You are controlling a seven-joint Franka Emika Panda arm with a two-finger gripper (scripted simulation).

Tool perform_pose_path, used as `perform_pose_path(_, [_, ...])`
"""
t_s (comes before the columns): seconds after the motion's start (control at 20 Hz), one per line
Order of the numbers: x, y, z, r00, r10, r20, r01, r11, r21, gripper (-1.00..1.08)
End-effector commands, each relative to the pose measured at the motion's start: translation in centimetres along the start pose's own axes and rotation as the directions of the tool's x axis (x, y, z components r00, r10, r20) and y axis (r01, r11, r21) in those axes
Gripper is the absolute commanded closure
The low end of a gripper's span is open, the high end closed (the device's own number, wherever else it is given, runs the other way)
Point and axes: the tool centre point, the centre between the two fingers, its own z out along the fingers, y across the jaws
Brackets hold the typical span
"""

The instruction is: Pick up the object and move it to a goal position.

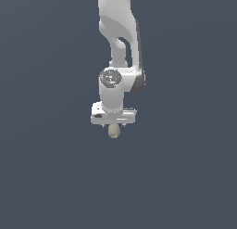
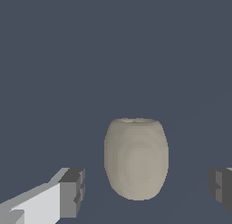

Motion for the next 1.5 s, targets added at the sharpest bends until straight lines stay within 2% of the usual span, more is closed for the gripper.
perform_pose_path(0.0, [0.0, 0.0, 0.6, 1.000, 0.000, 0.001, 0.000, 1.000, 0.000, -0.92])
perform_pose_path(0.4, [-0.1, 0.0, 4.2, 1.000, -0.001, 0.000, 0.001, 1.000, 0.000, -0.92])
perform_pose_path(0.65, [0.0, 0.0, 4.9, 1.000, -0.001, 0.000, 0.001, 1.000, 0.000, -0.92])
perform_pose_path(0.7, [0.0, 0.0, 4.9, 1.000, -0.001, 0.000, 0.001, 1.000, 0.000, 1.08])
perform_pose_path(1.45, [-0.4, 0.2, 4.4, 1.000, -0.001, -0.002, 0.001, 1.000, 0.000, 1.08])
